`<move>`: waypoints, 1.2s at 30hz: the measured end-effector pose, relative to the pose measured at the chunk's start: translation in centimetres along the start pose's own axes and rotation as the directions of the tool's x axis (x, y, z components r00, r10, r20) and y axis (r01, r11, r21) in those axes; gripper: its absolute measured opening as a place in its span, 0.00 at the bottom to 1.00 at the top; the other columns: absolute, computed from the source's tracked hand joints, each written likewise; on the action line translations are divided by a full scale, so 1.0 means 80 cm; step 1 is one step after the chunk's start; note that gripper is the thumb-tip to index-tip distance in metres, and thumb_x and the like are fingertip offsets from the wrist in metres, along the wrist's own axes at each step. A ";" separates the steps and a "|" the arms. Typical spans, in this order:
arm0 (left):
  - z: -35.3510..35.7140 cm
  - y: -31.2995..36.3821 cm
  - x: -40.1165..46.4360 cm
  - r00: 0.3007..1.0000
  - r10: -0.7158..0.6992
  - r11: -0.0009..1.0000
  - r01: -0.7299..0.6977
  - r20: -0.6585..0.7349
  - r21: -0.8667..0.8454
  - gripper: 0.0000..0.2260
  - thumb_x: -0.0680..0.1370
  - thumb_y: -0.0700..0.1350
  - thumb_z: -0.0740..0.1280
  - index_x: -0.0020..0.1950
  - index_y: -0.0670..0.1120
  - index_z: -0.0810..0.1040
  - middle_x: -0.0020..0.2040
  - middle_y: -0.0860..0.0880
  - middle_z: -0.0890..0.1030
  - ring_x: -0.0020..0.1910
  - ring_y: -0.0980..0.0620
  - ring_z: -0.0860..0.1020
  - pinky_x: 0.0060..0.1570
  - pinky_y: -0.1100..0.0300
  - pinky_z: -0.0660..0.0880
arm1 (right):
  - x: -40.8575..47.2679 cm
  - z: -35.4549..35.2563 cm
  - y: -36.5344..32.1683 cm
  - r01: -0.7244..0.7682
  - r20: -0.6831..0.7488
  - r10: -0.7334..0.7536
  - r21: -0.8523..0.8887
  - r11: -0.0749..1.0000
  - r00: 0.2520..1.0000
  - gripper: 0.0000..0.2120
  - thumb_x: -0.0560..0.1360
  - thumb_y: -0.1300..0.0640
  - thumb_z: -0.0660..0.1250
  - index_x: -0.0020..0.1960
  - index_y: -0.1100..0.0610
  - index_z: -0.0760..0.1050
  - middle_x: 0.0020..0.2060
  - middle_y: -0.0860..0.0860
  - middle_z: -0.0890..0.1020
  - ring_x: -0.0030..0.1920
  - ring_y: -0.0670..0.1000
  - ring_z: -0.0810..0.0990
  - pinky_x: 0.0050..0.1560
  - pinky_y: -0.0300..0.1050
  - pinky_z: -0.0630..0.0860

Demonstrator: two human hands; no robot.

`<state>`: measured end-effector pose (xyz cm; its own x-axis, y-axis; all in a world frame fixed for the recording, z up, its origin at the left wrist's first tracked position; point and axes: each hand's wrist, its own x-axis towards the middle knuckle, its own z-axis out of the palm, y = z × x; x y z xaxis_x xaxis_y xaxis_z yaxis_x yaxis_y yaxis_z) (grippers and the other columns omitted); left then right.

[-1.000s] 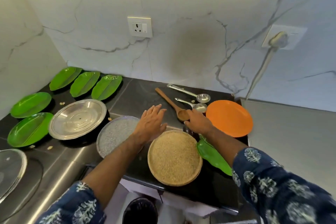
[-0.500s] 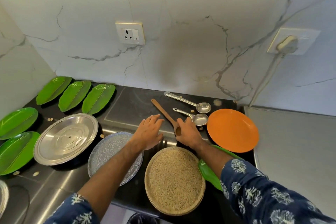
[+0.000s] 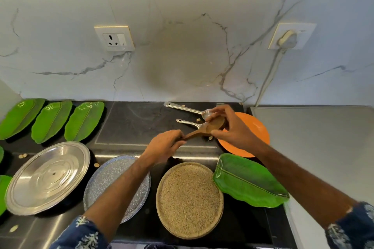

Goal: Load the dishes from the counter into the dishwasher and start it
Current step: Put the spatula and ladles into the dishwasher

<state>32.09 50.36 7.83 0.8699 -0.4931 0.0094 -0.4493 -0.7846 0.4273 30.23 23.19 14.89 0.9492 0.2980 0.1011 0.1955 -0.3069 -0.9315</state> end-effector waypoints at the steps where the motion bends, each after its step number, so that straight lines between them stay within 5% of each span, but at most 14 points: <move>1: -0.001 0.008 0.001 1.000 0.021 0.998 -0.021 0.010 -0.059 0.07 0.82 0.55 0.62 0.54 0.53 0.73 0.46 0.57 0.76 0.43 0.60 0.74 0.45 0.55 0.74 | -0.004 -0.005 0.006 -0.017 -0.083 0.032 0.176 0.984 0.996 0.26 0.70 0.64 0.74 0.65 0.56 0.68 0.57 0.52 0.82 0.58 0.51 0.81 0.57 0.44 0.79; 4: 0.001 0.042 0.003 0.993 0.062 0.972 -0.083 -0.105 -0.218 0.08 0.81 0.55 0.63 0.50 0.51 0.72 0.42 0.55 0.75 0.39 0.57 0.73 0.36 0.58 0.72 | -0.010 -0.002 0.025 -0.010 -0.226 0.276 0.757 0.654 0.934 0.23 0.71 0.62 0.72 0.64 0.60 0.69 0.56 0.60 0.82 0.57 0.58 0.81 0.56 0.49 0.79; 7: 0.008 0.080 0.010 0.988 0.084 0.925 -0.125 -0.127 -0.359 0.08 0.80 0.53 0.67 0.50 0.53 0.70 0.43 0.57 0.74 0.40 0.60 0.73 0.38 0.66 0.69 | -0.021 0.030 0.029 -0.072 -0.135 0.368 0.864 0.498 0.920 0.12 0.80 0.56 0.64 0.61 0.60 0.73 0.55 0.59 0.83 0.55 0.57 0.82 0.56 0.50 0.80; 10: 0.012 0.089 0.023 0.986 0.168 0.913 -0.164 -0.021 -0.373 0.07 0.82 0.55 0.61 0.47 0.56 0.74 0.43 0.57 0.76 0.43 0.58 0.76 0.42 0.59 0.74 | -0.035 0.049 0.028 -0.066 -0.129 0.437 0.913 0.404 0.890 0.11 0.83 0.55 0.58 0.57 0.61 0.73 0.42 0.58 0.84 0.44 0.57 0.83 0.50 0.53 0.81; 13: 0.014 0.052 0.051 0.996 0.089 0.938 -0.075 0.027 -0.338 0.12 0.84 0.54 0.57 0.53 0.51 0.78 0.49 0.51 0.79 0.48 0.55 0.77 0.49 0.56 0.76 | -0.054 0.035 0.033 -0.123 -0.153 0.555 0.896 0.427 0.817 0.13 0.84 0.54 0.58 0.60 0.62 0.72 0.31 0.54 0.77 0.28 0.51 0.76 0.30 0.43 0.77; 15: 0.023 0.018 0.078 0.997 0.024 0.995 -0.017 0.070 -0.100 0.12 0.82 0.51 0.62 0.62 0.49 0.75 0.58 0.49 0.76 0.57 0.52 0.76 0.58 0.53 0.74 | -0.076 0.025 0.045 -0.233 -0.104 0.614 0.865 0.444 0.783 0.14 0.84 0.52 0.58 0.61 0.62 0.72 0.29 0.51 0.73 0.23 0.47 0.69 0.23 0.39 0.68; 20: 0.053 -0.023 0.127 0.983 -0.042 0.938 -0.023 0.177 0.346 0.26 0.79 0.46 0.64 0.76 0.50 0.63 0.72 0.47 0.68 0.69 0.42 0.70 0.65 0.39 0.69 | -0.135 0.022 0.068 -0.412 0.000 0.685 0.799 0.438 0.729 0.14 0.84 0.52 0.58 0.60 0.62 0.73 0.29 0.50 0.68 0.20 0.43 0.61 0.19 0.36 0.61; 24: 0.075 -0.030 0.148 0.990 -0.041 0.874 -0.032 0.139 0.484 0.21 0.80 0.48 0.64 0.73 0.50 0.68 0.67 0.46 0.72 0.66 0.41 0.71 0.62 0.42 0.70 | -0.168 0.027 0.075 -0.410 -0.040 0.708 0.791 0.453 0.705 0.15 0.83 0.52 0.59 0.61 0.63 0.72 0.29 0.50 0.69 0.21 0.44 0.61 0.20 0.37 0.60; 30: 0.058 -0.034 0.158 0.988 -0.048 0.909 -0.018 0.146 0.417 0.05 0.77 0.50 0.69 0.51 0.52 0.77 0.53 0.48 0.80 0.54 0.43 0.79 0.54 0.46 0.71 | -0.209 0.026 0.071 -0.406 -0.072 0.721 0.787 0.465 0.689 0.16 0.83 0.51 0.60 0.62 0.63 0.72 0.29 0.50 0.69 0.22 0.44 0.61 0.20 0.37 0.60; 36: 0.033 -0.008 0.063 1.000 -0.031 0.981 0.030 0.000 0.192 0.06 0.78 0.47 0.70 0.46 0.48 0.74 0.43 0.46 0.82 0.42 0.41 0.79 0.38 0.51 0.72 | -0.276 0.015 0.063 -0.349 -0.110 0.721 0.819 0.456 0.684 0.12 0.83 0.49 0.61 0.57 0.58 0.74 0.30 0.51 0.68 0.21 0.44 0.59 0.21 0.35 0.57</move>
<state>36.26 47.39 5.24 0.8833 -0.4688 -0.0039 -0.4536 -0.8566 0.2459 9.96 16.15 7.51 0.8177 -0.1166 -0.5637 -0.4437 0.4963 -0.7462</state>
